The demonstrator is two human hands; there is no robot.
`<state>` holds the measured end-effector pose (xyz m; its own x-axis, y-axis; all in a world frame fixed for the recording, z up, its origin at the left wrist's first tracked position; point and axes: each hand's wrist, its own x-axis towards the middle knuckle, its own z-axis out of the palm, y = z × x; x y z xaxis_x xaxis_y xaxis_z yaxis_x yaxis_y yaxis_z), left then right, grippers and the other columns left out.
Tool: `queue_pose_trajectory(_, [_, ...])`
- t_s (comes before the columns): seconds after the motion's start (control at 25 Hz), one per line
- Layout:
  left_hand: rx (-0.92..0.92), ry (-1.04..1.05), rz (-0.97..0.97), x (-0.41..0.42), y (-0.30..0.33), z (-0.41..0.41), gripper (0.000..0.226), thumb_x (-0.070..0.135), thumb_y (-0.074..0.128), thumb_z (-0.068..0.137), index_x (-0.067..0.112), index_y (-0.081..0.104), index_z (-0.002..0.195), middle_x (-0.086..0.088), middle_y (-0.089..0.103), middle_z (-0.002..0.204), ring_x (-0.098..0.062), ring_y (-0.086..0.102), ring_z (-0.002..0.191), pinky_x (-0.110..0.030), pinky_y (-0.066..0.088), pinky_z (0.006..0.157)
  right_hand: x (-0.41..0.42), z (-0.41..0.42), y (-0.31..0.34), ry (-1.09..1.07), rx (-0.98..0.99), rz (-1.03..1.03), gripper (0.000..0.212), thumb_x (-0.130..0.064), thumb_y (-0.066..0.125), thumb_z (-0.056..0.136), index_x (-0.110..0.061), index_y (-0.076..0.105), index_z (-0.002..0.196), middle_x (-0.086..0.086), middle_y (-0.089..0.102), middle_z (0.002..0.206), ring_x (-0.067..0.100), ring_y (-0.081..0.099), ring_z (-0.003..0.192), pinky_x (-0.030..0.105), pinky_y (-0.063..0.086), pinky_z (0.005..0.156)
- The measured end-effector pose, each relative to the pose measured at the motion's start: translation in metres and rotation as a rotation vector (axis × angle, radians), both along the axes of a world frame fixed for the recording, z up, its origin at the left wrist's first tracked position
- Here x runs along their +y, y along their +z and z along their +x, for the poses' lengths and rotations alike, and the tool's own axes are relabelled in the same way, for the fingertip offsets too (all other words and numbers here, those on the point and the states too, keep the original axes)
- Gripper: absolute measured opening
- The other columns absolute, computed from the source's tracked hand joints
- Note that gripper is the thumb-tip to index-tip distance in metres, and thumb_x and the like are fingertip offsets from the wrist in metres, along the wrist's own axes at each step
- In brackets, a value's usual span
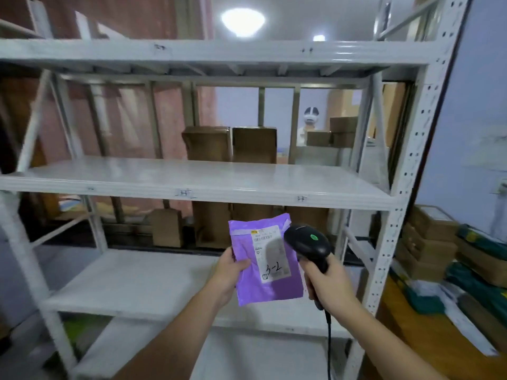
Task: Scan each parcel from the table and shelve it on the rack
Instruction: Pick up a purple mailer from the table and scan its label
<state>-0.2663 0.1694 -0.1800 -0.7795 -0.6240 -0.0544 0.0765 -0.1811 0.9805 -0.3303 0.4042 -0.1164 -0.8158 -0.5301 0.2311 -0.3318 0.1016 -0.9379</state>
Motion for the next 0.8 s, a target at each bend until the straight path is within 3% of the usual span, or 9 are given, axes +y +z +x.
queue_pose_trajectory(0.24, [0.083,0.247,-0.037,-0.146,0.025,0.194,0.039,-0.015,0.051,0.095,0.007,0.062,0.126,-0.018,0.075,0.120,-0.038,0.074,0.107,-0.054,0.059,0.094,-0.161,0.135,0.031,0.251,-0.007,-0.085,0.016,-0.021,0.059,0.096,-0.013,0.056,0.082,0.008,0.053,0.053,0.020,0.042,0.039,0.025,0.032,0.038])
queue_pose_trajectory(0.36, [0.178,0.372,-0.012,-0.203,0.041,0.281,0.037,-0.017,0.049,0.096,0.005,0.064,0.122,-0.019,0.076,0.117,-0.033,0.077,0.098,-0.043,0.064,0.079,-0.240,0.198,0.049,0.390,0.020,-0.079,0.012,-0.020,0.060,0.095,-0.015,0.057,0.084,0.006,0.053,0.054,0.020,0.043,0.040,0.025,0.033,0.038])
queue_pose_trajectory(0.44, [0.207,0.441,-0.002,-0.240,0.052,0.327,0.032,-0.013,0.051,0.099,0.004,0.064,0.123,-0.017,0.077,0.115,-0.033,0.077,0.098,-0.045,0.064,0.081,-0.288,0.231,0.061,0.449,0.053,-0.077,0.009,-0.022,0.061,0.094,-0.017,0.058,0.087,0.004,0.054,0.052,0.020,0.044,0.038,0.024,0.033,0.037])
queue_pose_trajectory(0.56, [0.223,0.503,0.016,-0.294,0.059,0.370,0.032,-0.007,0.054,0.101,0.005,0.061,0.131,-0.020,0.073,0.125,-0.043,0.071,0.113,-0.062,0.055,0.100,-0.356,0.262,0.071,0.508,0.085,-0.074,0.013,-0.026,0.060,0.093,-0.014,0.059,0.089,0.003,0.055,0.049,0.020,0.046,0.036,0.029,0.037,0.039])
queue_pose_trajectory(0.68, [0.214,0.537,-0.005,-0.351,0.068,0.389,0.033,-0.007,0.052,0.103,0.005,0.060,0.133,-0.019,0.074,0.123,-0.042,0.071,0.112,-0.062,0.055,0.099,-0.420,0.279,0.077,0.518,0.125,-0.074,0.014,-0.025,0.061,0.091,-0.011,0.059,0.087,0.005,0.056,0.050,0.019,0.048,0.035,0.031,0.039,0.041])
queue_pose_trajectory(0.8, [0.212,0.562,-0.007,-0.416,0.085,0.392,0.027,-0.008,0.052,0.102,0.008,0.063,0.122,-0.012,0.079,0.109,-0.037,0.075,0.101,-0.054,0.059,0.089,-0.489,0.282,0.083,0.521,0.173,-0.097,0.005,-0.026,0.063,0.092,-0.024,0.062,0.096,-0.001,0.056,0.048,0.014,0.050,0.038,0.026,0.039,0.047])
